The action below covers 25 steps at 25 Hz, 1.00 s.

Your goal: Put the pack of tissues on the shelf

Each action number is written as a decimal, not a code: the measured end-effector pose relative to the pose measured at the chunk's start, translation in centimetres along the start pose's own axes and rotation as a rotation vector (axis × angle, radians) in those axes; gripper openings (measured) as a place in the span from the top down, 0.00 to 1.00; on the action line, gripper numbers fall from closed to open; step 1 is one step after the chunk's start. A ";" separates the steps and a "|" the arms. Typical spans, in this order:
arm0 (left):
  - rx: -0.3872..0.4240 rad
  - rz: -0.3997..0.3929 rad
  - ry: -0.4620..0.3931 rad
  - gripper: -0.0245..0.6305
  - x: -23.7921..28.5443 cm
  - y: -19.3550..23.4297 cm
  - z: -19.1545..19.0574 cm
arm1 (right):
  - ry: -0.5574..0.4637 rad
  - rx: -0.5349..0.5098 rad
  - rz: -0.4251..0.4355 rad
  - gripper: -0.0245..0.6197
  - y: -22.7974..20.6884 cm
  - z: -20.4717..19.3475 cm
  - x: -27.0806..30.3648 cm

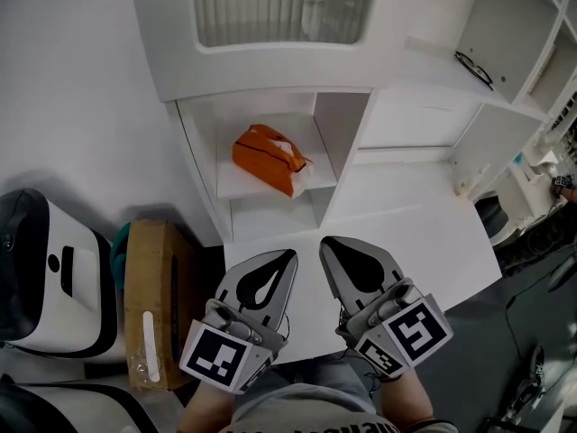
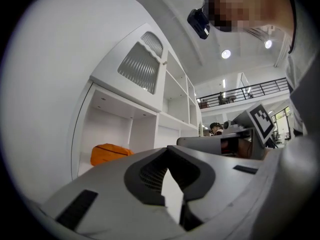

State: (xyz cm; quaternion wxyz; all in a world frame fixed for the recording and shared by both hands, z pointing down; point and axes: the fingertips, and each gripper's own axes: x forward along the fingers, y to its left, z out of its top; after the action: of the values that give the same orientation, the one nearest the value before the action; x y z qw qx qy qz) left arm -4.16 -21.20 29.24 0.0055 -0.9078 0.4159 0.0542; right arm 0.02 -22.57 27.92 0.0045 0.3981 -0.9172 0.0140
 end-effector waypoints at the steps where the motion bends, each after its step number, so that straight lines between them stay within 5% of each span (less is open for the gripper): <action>1: 0.000 -0.007 0.000 0.92 0.0 -0.2 0.0 | -0.003 -0.002 -0.003 0.97 0.1 0.0 -0.3; 25: 0.012 -0.111 -0.017 0.92 0.4 -4.8 0.5 | -0.008 0.004 -0.039 0.97 2.0 -0.8 -5.0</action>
State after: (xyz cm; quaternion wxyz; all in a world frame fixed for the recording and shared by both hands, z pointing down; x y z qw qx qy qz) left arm -0.33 -18.38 28.55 0.0175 -0.9289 0.3652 0.0589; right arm 2.01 -17.53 28.54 0.0005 0.4159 -0.9093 0.0141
